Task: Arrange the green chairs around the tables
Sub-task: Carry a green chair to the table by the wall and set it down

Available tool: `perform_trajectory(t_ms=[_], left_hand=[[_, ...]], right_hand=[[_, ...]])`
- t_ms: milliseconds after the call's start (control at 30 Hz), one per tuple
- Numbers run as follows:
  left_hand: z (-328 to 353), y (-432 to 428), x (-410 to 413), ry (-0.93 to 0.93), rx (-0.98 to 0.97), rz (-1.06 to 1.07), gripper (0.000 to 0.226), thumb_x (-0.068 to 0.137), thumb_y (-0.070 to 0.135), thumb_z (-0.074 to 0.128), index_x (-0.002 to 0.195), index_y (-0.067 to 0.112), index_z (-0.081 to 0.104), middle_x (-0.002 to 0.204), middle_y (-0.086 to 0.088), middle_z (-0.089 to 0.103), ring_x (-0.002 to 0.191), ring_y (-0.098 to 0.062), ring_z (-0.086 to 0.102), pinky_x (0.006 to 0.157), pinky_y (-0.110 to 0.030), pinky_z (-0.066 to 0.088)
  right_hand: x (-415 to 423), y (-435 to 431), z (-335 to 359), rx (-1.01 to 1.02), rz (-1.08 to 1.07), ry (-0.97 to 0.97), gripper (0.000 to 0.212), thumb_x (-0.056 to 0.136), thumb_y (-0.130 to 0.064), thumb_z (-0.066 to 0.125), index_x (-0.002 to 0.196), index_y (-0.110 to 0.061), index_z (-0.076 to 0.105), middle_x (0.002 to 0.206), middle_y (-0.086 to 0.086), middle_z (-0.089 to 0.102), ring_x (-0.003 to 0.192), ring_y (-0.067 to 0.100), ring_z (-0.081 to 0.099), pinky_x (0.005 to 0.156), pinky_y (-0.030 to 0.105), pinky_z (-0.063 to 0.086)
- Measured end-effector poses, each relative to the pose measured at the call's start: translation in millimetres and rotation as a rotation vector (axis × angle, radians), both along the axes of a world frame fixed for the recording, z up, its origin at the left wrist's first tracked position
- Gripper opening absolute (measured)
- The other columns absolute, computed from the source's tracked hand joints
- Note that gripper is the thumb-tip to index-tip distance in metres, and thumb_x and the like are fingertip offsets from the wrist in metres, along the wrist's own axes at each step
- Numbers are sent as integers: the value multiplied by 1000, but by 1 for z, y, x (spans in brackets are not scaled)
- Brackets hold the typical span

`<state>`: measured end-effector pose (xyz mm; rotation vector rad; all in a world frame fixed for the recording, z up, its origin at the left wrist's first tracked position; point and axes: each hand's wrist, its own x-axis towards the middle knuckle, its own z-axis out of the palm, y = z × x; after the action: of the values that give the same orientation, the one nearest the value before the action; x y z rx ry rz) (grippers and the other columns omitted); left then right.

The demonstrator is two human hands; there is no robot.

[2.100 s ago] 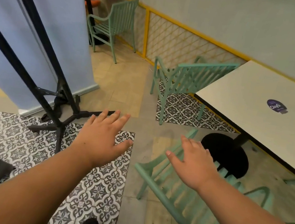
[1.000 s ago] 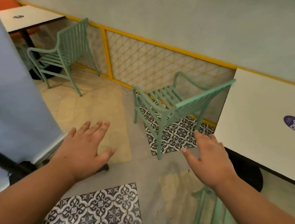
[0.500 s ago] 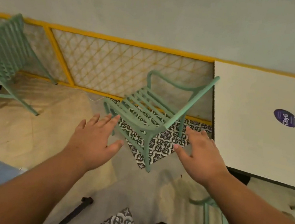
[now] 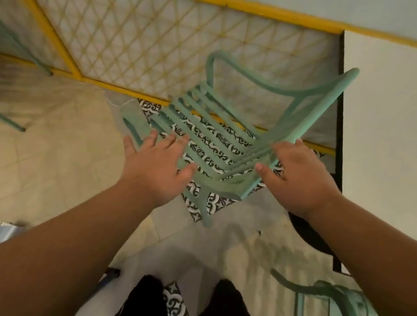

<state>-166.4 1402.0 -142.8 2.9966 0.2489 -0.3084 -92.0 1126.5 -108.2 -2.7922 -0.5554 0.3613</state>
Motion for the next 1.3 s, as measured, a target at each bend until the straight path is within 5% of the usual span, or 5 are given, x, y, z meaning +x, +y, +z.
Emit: perform_trajectory(t_ms=[133,400,500,633,1300], left_hand=[[-46,6,32,27,-27,-43,75,90,74,10,157,42,18,167,6,26,156,-30,13,117,-74,3],[-119,-19,58,103,-261,-222,78,88,72,2,146,45,46,159,10,41,154,-25,19,118,-68,-4],[-139,-27,58,149,-345,-220,67,92,62,8,111,41,69,128,3,67,141,-29,41,119,-69,2],[-160,-38,65,50,-613,-39,38,91,39,33,58,28,47,71,0,57,91,-28,54,110,-72,18],[-182,-35,66,-83,-684,50,34,81,32,28,56,14,42,63,-4,49,82,-24,54,111,-81,-4]], right_hand=[[34,6,-23,28,-12,-57,71,91,-68,40,132,-14,63,112,3,61,123,32,52,109,56,43],[86,9,-58,-176,79,-180,67,87,-68,28,115,-31,76,122,-1,72,143,36,38,121,62,9],[86,9,-66,-131,108,-314,60,86,-59,32,79,-22,78,79,5,70,105,36,59,112,59,26],[91,8,-69,-90,114,-368,56,85,-50,36,61,-13,69,59,6,56,74,27,50,112,50,30],[78,15,-75,4,121,-485,48,81,-37,35,49,-4,48,48,10,45,58,31,35,75,40,35]])
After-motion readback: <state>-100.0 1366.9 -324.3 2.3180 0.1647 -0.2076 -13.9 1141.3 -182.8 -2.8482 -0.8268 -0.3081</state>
